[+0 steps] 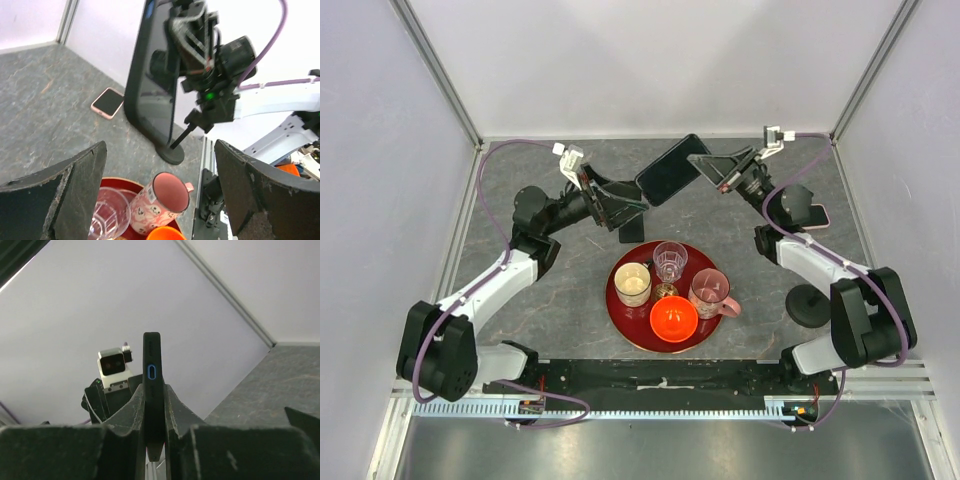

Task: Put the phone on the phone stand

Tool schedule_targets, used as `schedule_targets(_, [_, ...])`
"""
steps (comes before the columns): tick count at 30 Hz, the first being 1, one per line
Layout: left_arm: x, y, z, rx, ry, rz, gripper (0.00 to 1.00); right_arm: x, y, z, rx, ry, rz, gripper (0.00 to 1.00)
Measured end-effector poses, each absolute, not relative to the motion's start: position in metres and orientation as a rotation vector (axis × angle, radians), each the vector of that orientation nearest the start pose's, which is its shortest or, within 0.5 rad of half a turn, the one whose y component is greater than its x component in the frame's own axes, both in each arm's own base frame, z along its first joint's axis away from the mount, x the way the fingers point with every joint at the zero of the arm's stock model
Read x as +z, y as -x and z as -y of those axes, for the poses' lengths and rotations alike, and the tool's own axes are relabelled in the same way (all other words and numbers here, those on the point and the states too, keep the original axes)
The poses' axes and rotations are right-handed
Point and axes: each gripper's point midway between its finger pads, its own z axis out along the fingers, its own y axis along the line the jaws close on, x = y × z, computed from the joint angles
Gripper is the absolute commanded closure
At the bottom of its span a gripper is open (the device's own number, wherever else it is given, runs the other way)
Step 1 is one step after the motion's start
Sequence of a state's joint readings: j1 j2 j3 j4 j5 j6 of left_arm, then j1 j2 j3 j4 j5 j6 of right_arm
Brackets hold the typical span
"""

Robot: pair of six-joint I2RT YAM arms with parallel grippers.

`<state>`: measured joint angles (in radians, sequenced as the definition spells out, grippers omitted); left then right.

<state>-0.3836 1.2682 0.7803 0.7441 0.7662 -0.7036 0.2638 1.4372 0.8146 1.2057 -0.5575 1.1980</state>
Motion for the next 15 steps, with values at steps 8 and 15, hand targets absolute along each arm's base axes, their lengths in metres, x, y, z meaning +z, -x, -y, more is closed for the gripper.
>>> schedule_targets(8, [0.342, -0.28, 0.27, -1.442, -0.51, -1.359, 0.42, 0.363, -0.335, -0.266, 1.687, 0.032, -1.281, 1.0])
schedule_targets(15, [0.334, -0.281, 0.271, -1.473, -0.489, -1.386, 0.55, 0.352, -0.329, -0.257, 1.676, -0.064, -1.264, 1.0])
